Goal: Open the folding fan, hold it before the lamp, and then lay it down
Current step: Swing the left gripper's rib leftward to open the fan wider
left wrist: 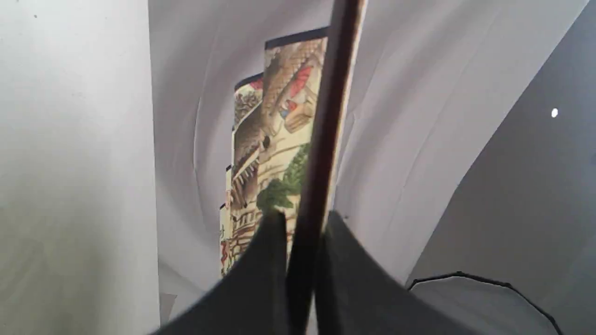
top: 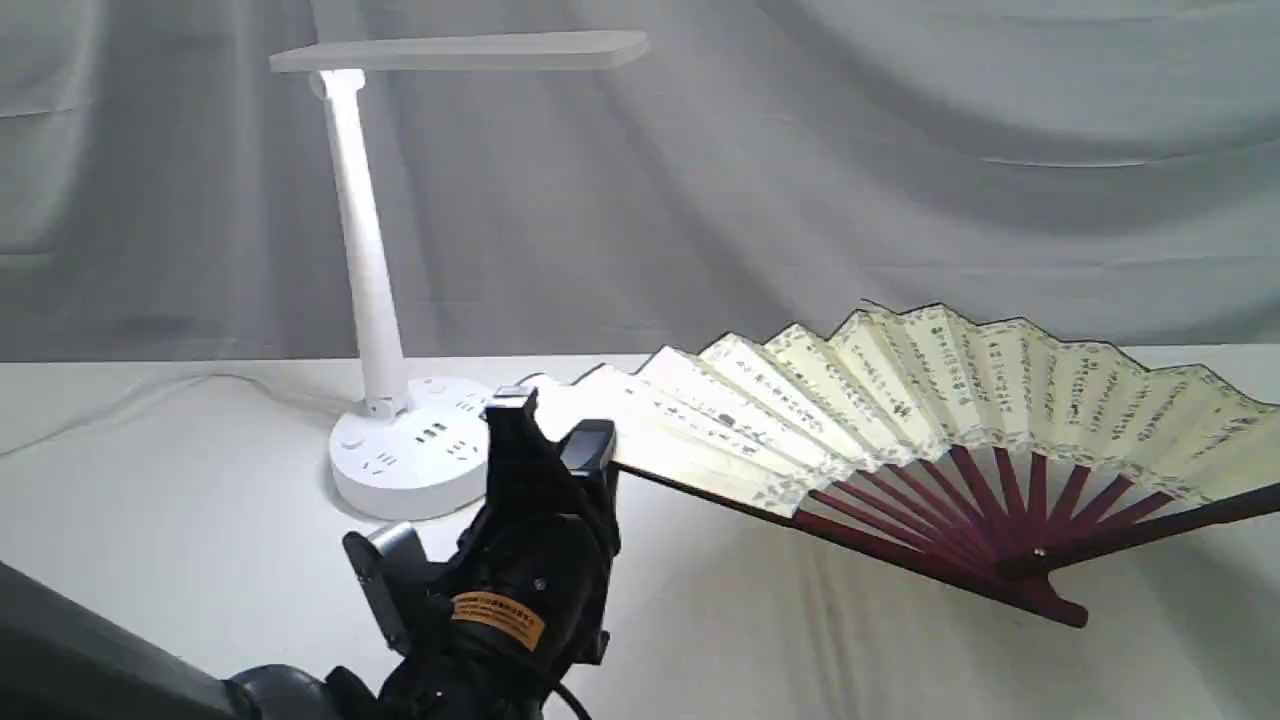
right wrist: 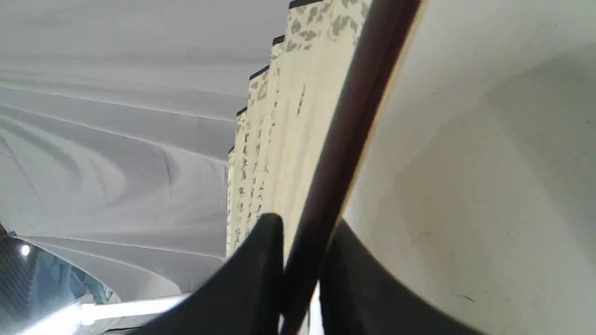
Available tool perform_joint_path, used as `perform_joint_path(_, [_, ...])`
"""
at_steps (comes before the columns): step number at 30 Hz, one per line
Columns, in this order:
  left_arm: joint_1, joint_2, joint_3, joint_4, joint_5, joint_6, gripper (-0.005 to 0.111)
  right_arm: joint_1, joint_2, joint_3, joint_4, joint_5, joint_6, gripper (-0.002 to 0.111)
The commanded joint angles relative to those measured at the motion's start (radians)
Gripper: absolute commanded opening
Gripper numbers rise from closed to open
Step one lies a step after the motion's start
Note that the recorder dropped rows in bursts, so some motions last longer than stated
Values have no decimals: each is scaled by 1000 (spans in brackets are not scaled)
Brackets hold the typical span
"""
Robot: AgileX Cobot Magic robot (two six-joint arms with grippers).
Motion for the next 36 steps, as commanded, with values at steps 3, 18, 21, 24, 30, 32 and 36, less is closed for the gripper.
perform_joint_path(3, [6,-16,-5,-107,-77,-46,0,-66,-5,5,-18,-52,-54,0])
perform_joint_path(18, [-43,-16,-57,-308,-77,61,0,-87,-5,5,17,-49,-54,0])
perform_joint_path(21, [-65,-16,-86,-352,-77,135,0,-87,-5,5,17,-47,-54,0])
perform_joint_path(24, [-75,-16,-86,-362,-77,135,0,-87,-5,5,15,-47,-54,0])
perform_joint_path(30, [-75,-16,-86,-396,-77,138,0,-76,-5,5,20,-47,-54,0])
perform_joint_path(32, [-82,-16,-86,-399,-77,138,0,-64,-5,5,24,-39,-54,0])
perform_joint_path(36, [-82,-16,-86,-411,-77,193,0,-18,-5,5,35,-23,-54,0])
